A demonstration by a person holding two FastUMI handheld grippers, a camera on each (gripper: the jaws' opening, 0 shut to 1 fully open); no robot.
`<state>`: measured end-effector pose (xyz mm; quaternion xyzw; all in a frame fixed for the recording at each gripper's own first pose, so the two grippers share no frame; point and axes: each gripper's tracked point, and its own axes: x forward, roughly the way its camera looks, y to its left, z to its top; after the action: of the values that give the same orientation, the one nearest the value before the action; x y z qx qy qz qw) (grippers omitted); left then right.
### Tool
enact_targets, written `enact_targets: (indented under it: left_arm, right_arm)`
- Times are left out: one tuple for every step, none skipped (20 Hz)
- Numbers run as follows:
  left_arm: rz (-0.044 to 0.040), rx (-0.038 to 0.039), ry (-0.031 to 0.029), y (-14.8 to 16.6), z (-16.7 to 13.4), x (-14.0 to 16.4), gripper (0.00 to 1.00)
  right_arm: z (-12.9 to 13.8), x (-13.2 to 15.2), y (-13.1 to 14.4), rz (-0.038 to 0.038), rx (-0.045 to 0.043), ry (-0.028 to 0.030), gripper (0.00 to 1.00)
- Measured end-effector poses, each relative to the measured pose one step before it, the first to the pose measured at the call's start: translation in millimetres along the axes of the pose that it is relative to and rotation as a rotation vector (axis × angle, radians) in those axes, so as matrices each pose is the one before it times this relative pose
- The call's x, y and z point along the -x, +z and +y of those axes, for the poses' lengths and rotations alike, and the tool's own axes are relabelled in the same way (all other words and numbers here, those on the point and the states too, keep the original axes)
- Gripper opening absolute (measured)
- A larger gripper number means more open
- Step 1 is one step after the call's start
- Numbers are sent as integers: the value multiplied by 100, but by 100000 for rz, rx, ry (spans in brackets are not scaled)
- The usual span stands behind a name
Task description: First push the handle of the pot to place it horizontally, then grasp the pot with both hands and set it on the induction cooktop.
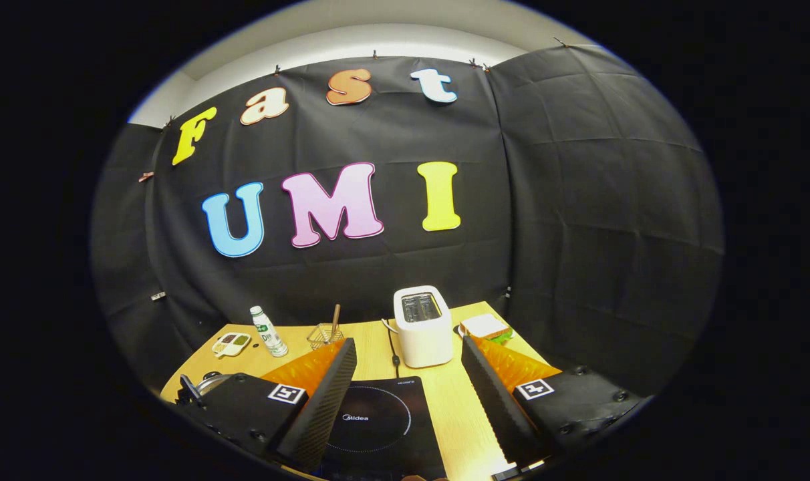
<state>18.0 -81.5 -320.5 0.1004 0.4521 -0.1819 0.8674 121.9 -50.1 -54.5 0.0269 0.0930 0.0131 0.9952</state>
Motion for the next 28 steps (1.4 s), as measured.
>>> enact_targets:
  left_arm:
    - [-372,1361,-460,339,-46,-201,5]
    - [-521,935,-242,334,-22,-167,5]
    - [-406,954,-295,363,-82,-167,5]
    - [-340,754,-362,314,-16,-167,5]
    - [-425,372,-400,449,-51,-174,5]
    - [-398,145,-206,307,5,-261,5]
    - [-420,154,-174,392,16,-212,5]
    - [-395,523,-347,379,-17,-197,5]
    - [-452,895,-608,394,-103,-238,5]
    - [-566,919,-506,350,-34,-217,5]
    - [-498,850,-530,454,-48,-129,5]
    - [-575,528,-334,319,2,-320,5]
    - [-453,218,-106,400,-13,-215,5]
    - [-554,-60,123,346,153,-246,5]
    - [-372,-275,118,355,69,-201,5]
    - [-490,-374,73,255,78,-227,5]
    - [-426,-152,220,367,137,-228,5]
    - [-414,85,119,294,202,-136,5]
    - [-470,383,73,250,153,-183,5]
    - [-440,551,40,250,119,-216,5]
    - [-406,699,112,337,190,-193,5]
    - [-412,535,111,321,225,-120,5]
    - [-437,306,124,309,173,-221,5]
    - [-377,60,318,329,145,-230,5]
    - [-287,-157,270,267,187,-218,5]
    - [-281,-247,265,299,143,-151,5]
    - [-299,-226,198,364,110,-281,5]
    - [-208,-341,138,213,27,-195,5]
  right_arm:
    - [-188,-1,87,-254,-47,-498,98]
    - [-151,10,88,-269,60,-433,98]
    - [-37,35,31,-269,75,-321,98]
    - [-96,25,60,-46,116,-233,98]
    - [-49,23,-78,-2,183,-177,98]
    - [-4,35,-1,2,257,-115,98]
    - [-35,85,65,-162,319,-137,98]
    - [-45,62,107,-335,305,-199,98]
    - [-25,36,93,-346,300,-245,98]
    - [-68,20,121,-355,220,-278,98]
    - [-117,136,67,-273,250,-407,98]
    - [-131,37,62,-327,254,-523,98]
    - [-166,57,61,-244,142,-589,98]
    - [-161,54,-31,71,9,-569,98]
    - [-218,96,-11,112,-84,-567,98]
    - [-233,91,4,-32,-19,-612,98]
    - [-165,21,49,-91,46,-680,98]
    - [-73,80,34,-105,55,-489,98]
    - [-213,111,-57,-230,117,-485,98]
    - [-119,120,45,-1,237,-415,98]
    - [-44,53,-89,32,231,-331,98]
    - [-67,97,101,7,198,-311,98]
    - [-152,18,-8,-45,198,-412,98]
    - [-131,82,-54,5,98,-316,98]
    - [-95,105,58,81,84,-327,98]
    - [-77,14,-37,42,160,-308,98]
    - [-105,59,-3,-66,195,-249,98]
    - [-136,62,20,-74,215,-238,98]
